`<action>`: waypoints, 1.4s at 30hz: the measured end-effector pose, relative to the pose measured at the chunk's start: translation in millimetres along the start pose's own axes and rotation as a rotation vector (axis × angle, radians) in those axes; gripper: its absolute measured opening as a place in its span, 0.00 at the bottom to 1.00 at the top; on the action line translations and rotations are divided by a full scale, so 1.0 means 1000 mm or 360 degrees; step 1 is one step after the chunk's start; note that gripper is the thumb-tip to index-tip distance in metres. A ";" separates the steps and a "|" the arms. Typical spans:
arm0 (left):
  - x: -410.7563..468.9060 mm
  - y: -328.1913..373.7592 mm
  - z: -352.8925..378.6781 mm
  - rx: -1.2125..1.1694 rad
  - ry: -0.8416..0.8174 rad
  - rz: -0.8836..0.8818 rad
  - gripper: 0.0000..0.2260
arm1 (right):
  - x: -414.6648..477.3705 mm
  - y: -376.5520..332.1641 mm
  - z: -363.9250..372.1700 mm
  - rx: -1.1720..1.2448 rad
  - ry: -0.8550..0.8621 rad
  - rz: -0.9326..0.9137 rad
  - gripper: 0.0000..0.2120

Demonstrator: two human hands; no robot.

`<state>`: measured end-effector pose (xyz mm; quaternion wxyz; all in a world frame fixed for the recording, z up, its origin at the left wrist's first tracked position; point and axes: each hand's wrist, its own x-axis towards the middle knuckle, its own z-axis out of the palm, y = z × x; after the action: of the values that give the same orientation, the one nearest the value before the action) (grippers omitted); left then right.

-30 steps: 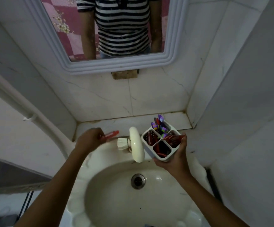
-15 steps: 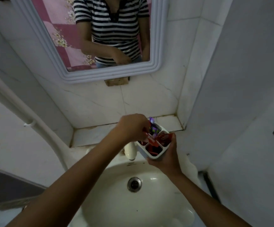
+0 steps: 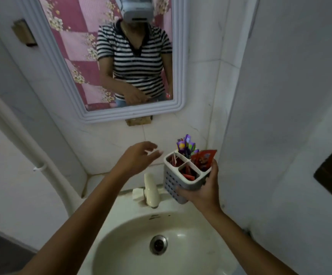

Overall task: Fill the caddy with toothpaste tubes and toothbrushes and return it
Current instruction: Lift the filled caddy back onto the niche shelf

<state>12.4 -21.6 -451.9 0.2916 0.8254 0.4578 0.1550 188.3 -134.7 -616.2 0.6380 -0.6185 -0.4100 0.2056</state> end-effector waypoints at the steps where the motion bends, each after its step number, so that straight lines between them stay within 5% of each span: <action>1: -0.003 0.005 -0.007 -0.0092 -0.0080 -0.0011 0.20 | 0.009 -0.020 -0.002 0.0011 0.0031 -0.0066 0.68; 4: -0.015 0.041 -0.031 -0.0442 -0.0147 0.0215 0.16 | 0.045 -0.091 -0.005 0.0054 0.0116 -0.0340 0.67; 10: -0.021 0.147 -0.151 -0.0747 0.0224 0.0883 0.12 | 0.122 -0.290 -0.032 0.0260 0.0288 -0.0892 0.64; 13: -0.015 0.198 -0.225 -0.0272 0.0575 0.1184 0.25 | 0.156 -0.403 -0.050 0.0364 0.0367 -0.1028 0.55; 18: 0.000 0.265 -0.334 0.1012 0.1683 0.1098 0.32 | 0.203 -0.566 -0.076 0.0465 0.0462 -0.1256 0.53; 22: 0.037 0.291 -0.391 0.1318 0.1782 0.0917 0.36 | 0.231 -0.662 -0.079 0.0423 0.0628 -0.1353 0.63; 26: 0.074 0.288 -0.414 0.1383 0.1580 0.0784 0.41 | 0.271 -0.705 -0.064 0.0238 0.0779 -0.1261 0.63; 31: 0.097 0.274 -0.417 0.1339 0.1725 0.0928 0.43 | 0.322 -0.704 -0.033 -0.0083 0.0949 -0.1032 0.65; 42: 0.106 0.269 -0.420 0.1263 0.1758 0.1065 0.43 | 0.372 -0.684 -0.025 -0.0721 0.1251 -0.1338 0.55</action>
<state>28.4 100.2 43.5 -0.3617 0.7656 0.2838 0.4499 256.0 33.0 141.0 0.6205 -0.5537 -0.3864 -0.3989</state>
